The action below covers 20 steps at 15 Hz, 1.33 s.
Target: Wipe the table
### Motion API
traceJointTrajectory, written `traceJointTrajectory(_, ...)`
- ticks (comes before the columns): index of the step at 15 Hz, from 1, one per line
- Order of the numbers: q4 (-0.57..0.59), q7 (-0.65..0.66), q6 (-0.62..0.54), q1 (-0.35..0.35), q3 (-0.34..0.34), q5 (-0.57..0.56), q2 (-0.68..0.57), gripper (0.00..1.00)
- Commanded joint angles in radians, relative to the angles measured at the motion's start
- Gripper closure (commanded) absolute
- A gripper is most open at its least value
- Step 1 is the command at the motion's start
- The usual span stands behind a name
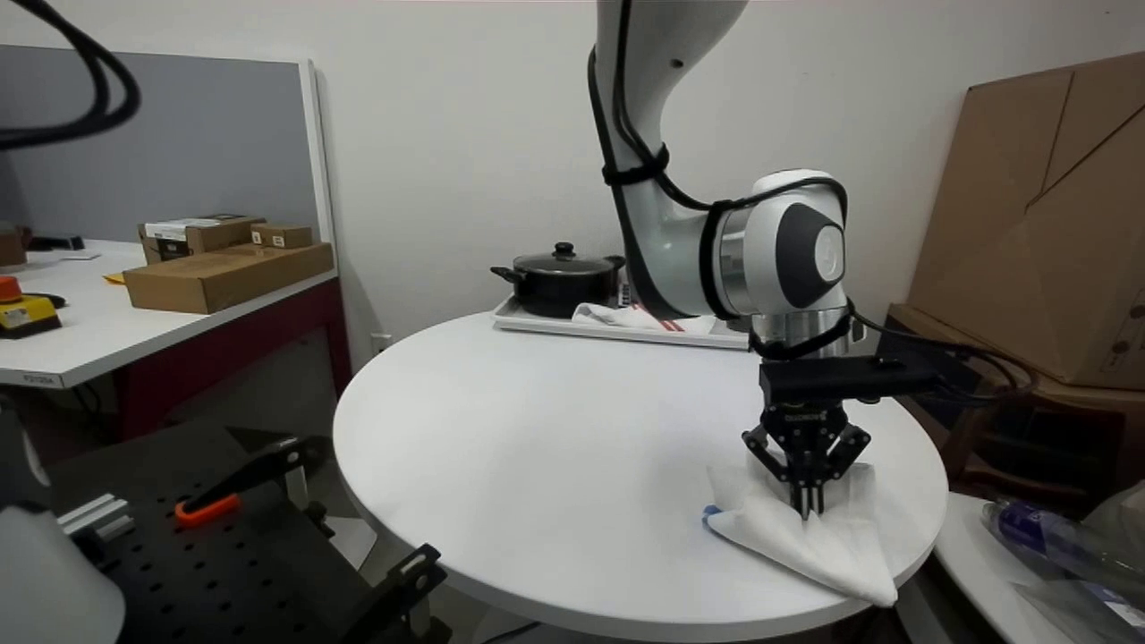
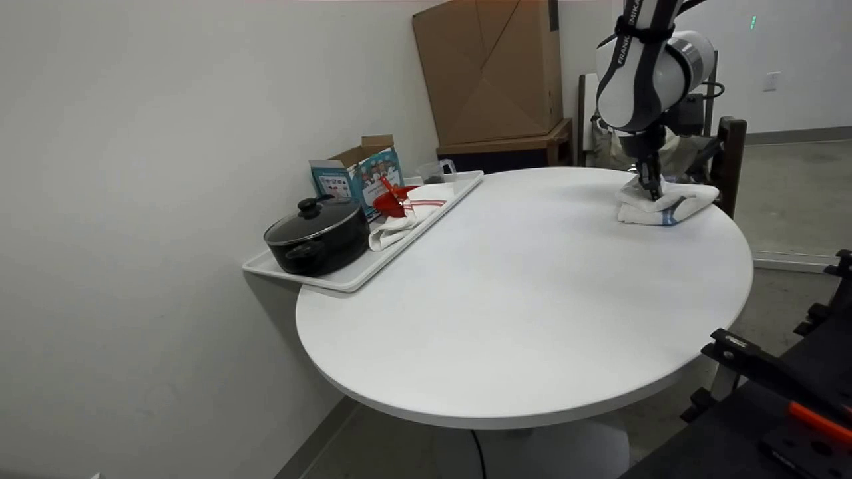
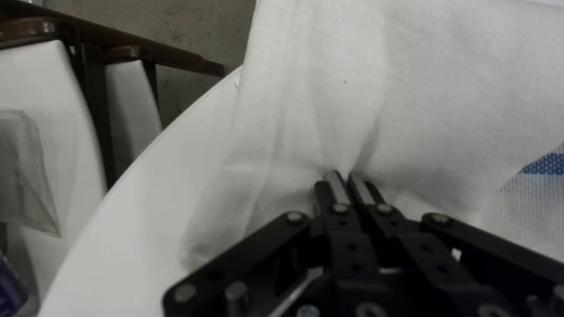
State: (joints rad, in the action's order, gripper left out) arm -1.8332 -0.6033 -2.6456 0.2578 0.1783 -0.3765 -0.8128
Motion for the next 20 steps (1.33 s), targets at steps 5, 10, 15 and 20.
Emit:
traceJointTrajectory(5,0.292,0.205,0.096,-0.092,-0.057,0.027,-0.176,0.99)
traceJointTrajectory(10,0.288,0.262,0.07,-0.22,-0.128,0.016,-0.172,0.99)
traceJointTrajectory(15,0.175,0.233,0.02,-0.322,-0.217,0.002,-0.117,0.99)
traceJointTrajectory(20,0.116,0.203,0.057,-0.313,-0.252,0.027,-0.065,0.63)
